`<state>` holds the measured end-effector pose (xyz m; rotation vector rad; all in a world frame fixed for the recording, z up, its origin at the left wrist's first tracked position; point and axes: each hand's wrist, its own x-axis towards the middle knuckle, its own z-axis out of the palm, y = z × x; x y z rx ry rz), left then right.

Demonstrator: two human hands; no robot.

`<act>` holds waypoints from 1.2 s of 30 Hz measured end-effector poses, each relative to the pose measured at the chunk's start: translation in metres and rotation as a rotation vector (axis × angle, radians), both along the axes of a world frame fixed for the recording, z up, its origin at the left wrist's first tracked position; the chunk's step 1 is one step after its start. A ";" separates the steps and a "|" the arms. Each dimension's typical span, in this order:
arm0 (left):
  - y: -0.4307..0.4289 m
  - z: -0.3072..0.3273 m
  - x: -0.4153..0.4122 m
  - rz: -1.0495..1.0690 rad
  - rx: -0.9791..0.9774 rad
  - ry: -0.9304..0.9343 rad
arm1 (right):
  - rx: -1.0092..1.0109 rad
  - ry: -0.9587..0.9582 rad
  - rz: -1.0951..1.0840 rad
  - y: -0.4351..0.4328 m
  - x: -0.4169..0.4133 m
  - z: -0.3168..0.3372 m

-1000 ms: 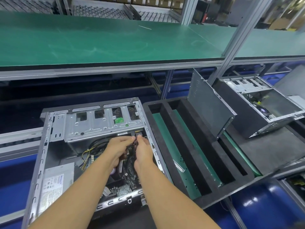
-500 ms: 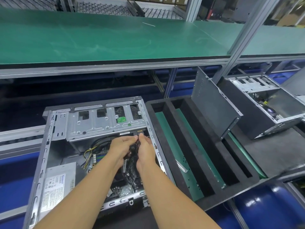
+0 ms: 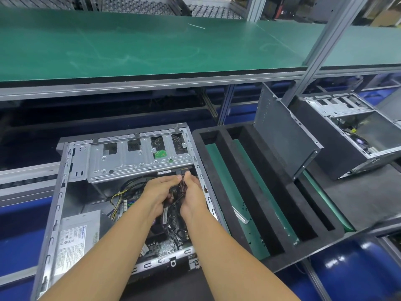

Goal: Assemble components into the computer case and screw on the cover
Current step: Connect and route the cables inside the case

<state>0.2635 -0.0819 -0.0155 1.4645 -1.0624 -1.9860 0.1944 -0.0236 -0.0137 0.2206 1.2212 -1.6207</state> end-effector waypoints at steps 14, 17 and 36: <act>-0.002 0.000 0.002 -0.028 -0.004 -0.020 | 0.037 0.023 0.116 -0.005 -0.003 0.000; -0.002 0.002 0.010 -0.018 -0.048 -0.061 | 0.205 0.269 0.197 -0.002 -0.001 0.002; 0.002 0.013 0.072 0.309 0.144 0.165 | -0.049 1.597 0.559 0.064 0.065 0.041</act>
